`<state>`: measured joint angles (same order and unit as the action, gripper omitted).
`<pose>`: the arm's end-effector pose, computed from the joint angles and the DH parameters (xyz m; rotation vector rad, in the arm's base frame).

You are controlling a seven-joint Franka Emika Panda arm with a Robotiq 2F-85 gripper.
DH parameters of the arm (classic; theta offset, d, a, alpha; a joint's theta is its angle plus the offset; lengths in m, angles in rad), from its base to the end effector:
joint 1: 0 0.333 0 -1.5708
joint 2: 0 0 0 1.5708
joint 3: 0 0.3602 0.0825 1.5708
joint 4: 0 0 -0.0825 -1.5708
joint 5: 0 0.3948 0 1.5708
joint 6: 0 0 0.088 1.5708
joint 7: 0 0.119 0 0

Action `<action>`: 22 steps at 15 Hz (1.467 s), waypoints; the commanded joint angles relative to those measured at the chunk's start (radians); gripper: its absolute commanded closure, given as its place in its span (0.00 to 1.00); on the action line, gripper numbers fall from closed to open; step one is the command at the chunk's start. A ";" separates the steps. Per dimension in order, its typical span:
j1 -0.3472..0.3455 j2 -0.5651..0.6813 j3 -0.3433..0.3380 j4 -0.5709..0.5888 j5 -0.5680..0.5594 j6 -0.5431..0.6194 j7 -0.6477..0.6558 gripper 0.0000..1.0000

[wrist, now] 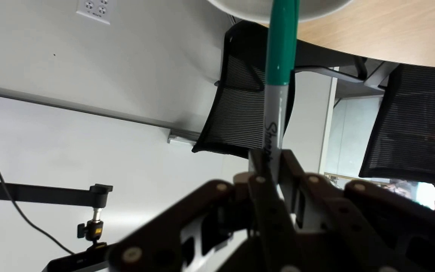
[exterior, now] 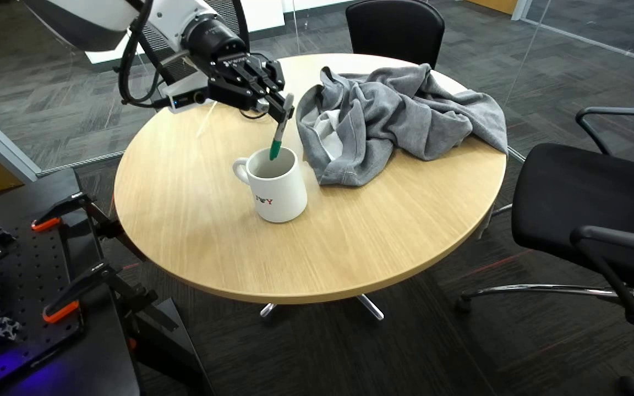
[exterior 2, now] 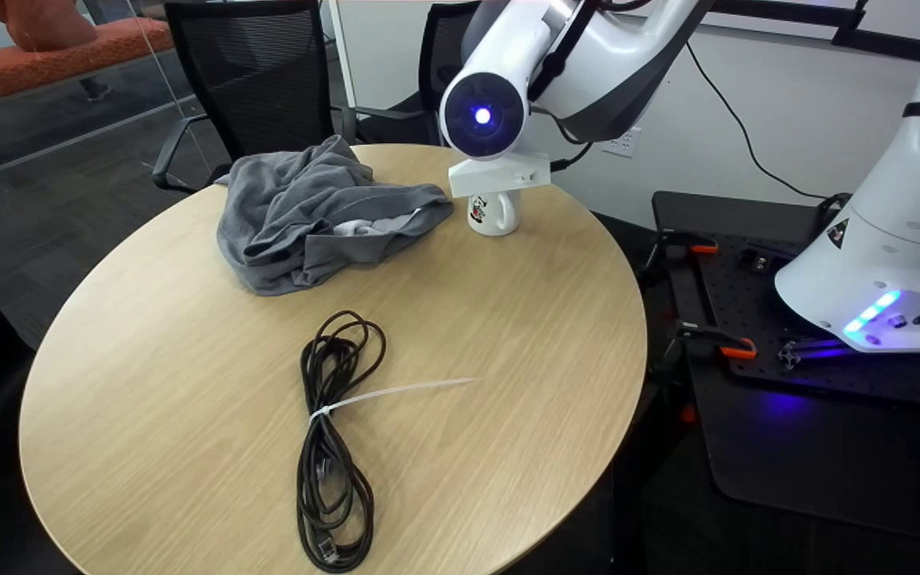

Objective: Put the green pen in the white mug

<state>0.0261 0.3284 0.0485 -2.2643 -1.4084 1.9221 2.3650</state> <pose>0.5282 -0.0410 0.2402 1.7016 -1.2371 0.9583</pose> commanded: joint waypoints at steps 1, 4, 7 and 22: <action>-0.009 0.010 -0.006 0.002 -0.026 0.036 0.029 0.97; -0.011 0.013 -0.005 -0.001 -0.020 0.046 0.028 0.55; -0.011 0.012 -0.005 -0.005 -0.018 0.053 0.030 0.32; -0.004 0.000 -0.001 -0.023 -0.017 0.047 0.036 0.00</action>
<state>0.0218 0.3514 0.0485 -2.2651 -1.4096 1.9527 2.3652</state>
